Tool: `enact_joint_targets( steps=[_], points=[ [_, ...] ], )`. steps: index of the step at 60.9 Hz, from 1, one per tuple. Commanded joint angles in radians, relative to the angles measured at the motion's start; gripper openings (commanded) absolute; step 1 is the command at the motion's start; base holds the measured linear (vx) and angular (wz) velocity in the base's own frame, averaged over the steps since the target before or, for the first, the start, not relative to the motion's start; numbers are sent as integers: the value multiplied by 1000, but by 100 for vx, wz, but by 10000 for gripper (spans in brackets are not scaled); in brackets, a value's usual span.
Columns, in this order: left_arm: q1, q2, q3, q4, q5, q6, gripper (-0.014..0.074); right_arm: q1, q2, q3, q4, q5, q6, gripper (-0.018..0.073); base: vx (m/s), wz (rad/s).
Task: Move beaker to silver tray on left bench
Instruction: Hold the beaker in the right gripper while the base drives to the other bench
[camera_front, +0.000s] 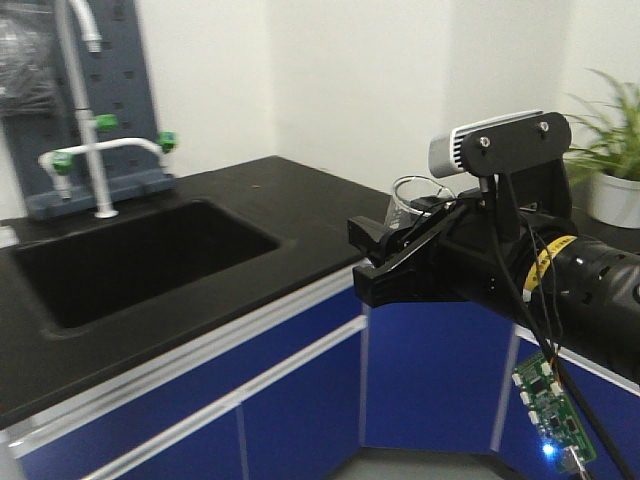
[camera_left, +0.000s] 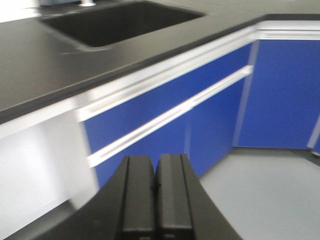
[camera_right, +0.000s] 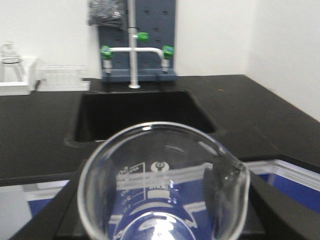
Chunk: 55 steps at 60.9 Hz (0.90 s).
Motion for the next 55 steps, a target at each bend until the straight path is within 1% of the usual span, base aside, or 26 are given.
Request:
enact_joint_targets(
  steps=[1,26,55],
  points=[
    [-7,-8,18,-5,-84,0,1,2,-34,-40,-11,-77,2,-11,10,64],
    [-7,-8,18,-5,-84,0,1,2,-34,-40,-11,-77,2,-11,14,65],
    [-7,-8,18,-5,-84,0,1,1,-34,-40,-11,-77,2,-11,20,76]
  ],
)
